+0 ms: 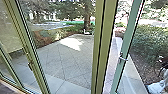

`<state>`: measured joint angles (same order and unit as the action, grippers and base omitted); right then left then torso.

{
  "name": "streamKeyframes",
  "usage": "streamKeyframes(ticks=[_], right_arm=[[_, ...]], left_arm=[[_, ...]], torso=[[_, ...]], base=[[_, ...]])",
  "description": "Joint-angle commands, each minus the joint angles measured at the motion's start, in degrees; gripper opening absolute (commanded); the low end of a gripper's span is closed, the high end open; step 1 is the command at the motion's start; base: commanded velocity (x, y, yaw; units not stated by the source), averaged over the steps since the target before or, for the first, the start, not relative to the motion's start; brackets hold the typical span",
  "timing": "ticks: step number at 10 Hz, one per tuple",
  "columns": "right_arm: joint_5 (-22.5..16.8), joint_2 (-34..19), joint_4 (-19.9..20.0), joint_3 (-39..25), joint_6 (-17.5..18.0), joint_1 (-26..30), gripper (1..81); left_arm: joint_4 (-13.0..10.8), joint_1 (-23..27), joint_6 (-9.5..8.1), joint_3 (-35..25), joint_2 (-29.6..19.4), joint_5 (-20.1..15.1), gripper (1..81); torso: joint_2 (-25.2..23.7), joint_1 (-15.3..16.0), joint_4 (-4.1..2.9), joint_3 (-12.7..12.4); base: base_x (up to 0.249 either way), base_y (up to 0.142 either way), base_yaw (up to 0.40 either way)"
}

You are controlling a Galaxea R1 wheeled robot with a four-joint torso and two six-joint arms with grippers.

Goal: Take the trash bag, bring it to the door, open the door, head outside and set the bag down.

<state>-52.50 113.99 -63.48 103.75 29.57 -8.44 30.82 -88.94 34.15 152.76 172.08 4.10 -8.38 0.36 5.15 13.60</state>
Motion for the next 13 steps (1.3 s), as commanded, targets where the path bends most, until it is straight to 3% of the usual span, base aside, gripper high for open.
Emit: streamKeyframes(ticks=[1, 2, 3, 4, 5, 6, 7, 8, 13], right_arm=[[-1.0, -1.5, 0.3, 3.1, 0.2, 7.0, 81.1], [0.3, -1.9, 1.0, 4.7, 0.2, 6.4, 81.1], [1.0, -1.9, 1.1, 6.2, 0.1, 6.2, 81.1], [2.0, -2.3, 1.2, 7.2, 0.0, 6.2, 81.1], [2.8, -3.0, 0.6, 7.4, 0.0, 5.4, 81.1], [3.9, -3.3, 0.5, 7.9, 0.0, 5.0, 81.1], [4.5, -3.2, 0.5, 8.8, -0.1, 4.5, 81.1], [5.3, -3.2, 0.5, 9.8, -0.5, 4.3, 81.1], [12.6, -0.3, -5.1, 19.5, -0.1, 4.7, 81.1]], left_arm=[[0.5, 1.4, -0.22, -0.2, 0.1, -4.4, 1.0], [0.5, 1.2, -0.30, -0.2, 0.1, -4.4, 1.0], [0.4, 1.1, -0.22, -0.1, 0.1, -4.4, 1.0], [0.4, 1.2, -0.22, -0.2, 0.1, -4.4, 1.0], [0.4, 1.2, -0.22, -0.1, 0.2, -4.4, 1.0], [0.4, 1.2, -0.22, -0.1, 0.2, -4.4, 1.0], [0.4, 1.1, -0.22, -0.1, 0.1, -4.4, 1.0], [0.4, 1.1, -0.22, -0.1, 0.2, -4.4, 1.0], [0.4, 1.1, -0.22, -0.1, 0.4, -4.4, 1.0]], torso=[[0.0, 0.0, 1.99, 0.0], [0.0, 0.0, 3.74, 0.0], [0.0, 0.0, 4.24, 0.0], [0.0, 0.0, 5.36, 0.0], [0.0, 0.0, 6.05, 0.0], [0.0, 0.0, 7.65, 0.0], [0.0, 0.0, 6.30, 0.0], [0.0, 0.0, 6.97, 0.0], [0.0, -0.1, 7.01, 0.0]], base=[[0.000, 0.000, 0.000], [0.000, 0.000, 0.000], [0.000, 0.000, 0.000], [0.000, 0.000, 0.000], [0.000, 0.000, 0.000], [0.000, 0.000, 0.000], [0.000, 0.000, 0.000], [0.000, 0.000, 0.000], [0.000, 0.000, 0.000]])
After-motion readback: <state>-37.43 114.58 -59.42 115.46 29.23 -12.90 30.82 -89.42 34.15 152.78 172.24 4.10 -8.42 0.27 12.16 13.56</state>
